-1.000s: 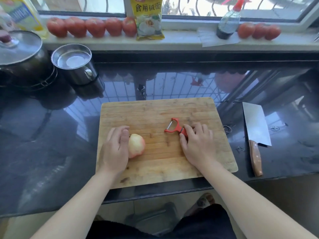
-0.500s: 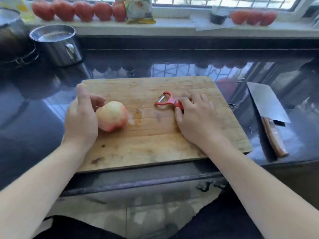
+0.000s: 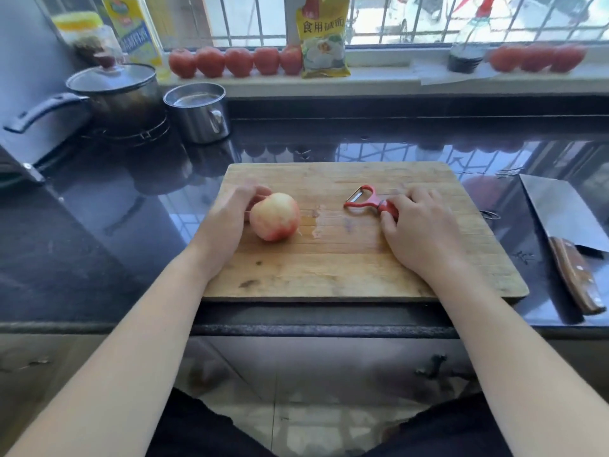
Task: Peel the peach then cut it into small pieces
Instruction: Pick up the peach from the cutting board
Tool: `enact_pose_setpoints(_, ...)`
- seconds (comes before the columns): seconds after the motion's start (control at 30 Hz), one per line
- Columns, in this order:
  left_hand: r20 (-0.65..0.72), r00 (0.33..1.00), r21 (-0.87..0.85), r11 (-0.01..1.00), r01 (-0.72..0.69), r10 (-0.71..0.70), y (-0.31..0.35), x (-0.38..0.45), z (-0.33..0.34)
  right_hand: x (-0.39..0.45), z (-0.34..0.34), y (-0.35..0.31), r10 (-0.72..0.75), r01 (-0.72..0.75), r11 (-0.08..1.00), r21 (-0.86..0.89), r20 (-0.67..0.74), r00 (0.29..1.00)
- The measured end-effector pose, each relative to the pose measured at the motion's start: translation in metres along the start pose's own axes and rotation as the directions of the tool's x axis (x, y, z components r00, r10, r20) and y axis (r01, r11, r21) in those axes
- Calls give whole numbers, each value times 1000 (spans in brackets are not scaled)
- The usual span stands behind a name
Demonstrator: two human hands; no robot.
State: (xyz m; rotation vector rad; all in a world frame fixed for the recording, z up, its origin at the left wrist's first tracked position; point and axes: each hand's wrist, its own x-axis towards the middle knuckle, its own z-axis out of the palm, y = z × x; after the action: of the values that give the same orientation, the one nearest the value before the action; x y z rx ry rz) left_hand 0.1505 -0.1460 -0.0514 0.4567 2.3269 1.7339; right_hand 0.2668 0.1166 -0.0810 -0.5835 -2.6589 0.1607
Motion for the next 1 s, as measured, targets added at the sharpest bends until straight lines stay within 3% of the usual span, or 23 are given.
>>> enact_pose_setpoints(0.1, 43, 999, 175, 984, -35, 28, -1, -10, 2, 0, -2, 1, 1, -1, 1000, 12, 7, 1000)
enact_pose_setpoints(0.2, 44, 997, 460, 885, -73, 60, -13, -16, 5, 1, -3, 0, 3, -3, 1000, 15, 9, 1000)
enact_pose_setpoints(0.5, 143, 976, 256, 946, -199, 167, -9, -41, 15, 1, -2, 0, 22, -21, 995, 95, -14, 1000)
enact_pose_setpoints(0.6, 106, 971, 174, 957, -231, 215, -3, -36, 14, 1, -10, -6, -14, 45, 980, 194, -155, 988)
enact_pose_setpoints(0.67, 78, 960, 117, 954, -275, 268, 6, -25, 15, 7, -28, -18, -42, 116, 925, 361, -207, 977)
enact_pose_setpoints(0.77, 76, 925, 102, 920, -378, 372, 22, 10, 23, 31, -48, -43, -155, 210, 787, 580, -143, 977)
enact_pose_setpoints(0.87, 78, 903, 202, 880, -430, 423, 24, 42, 46, 57, -35, -57, -262, 335, 676, 656, -210, 942)
enact_pose_setpoints(1.0, 27, 887, 173, 872, -458, 461, 3, 47, 73, 55, 7, -56, -221, 374, 670, 641, -309, 925)
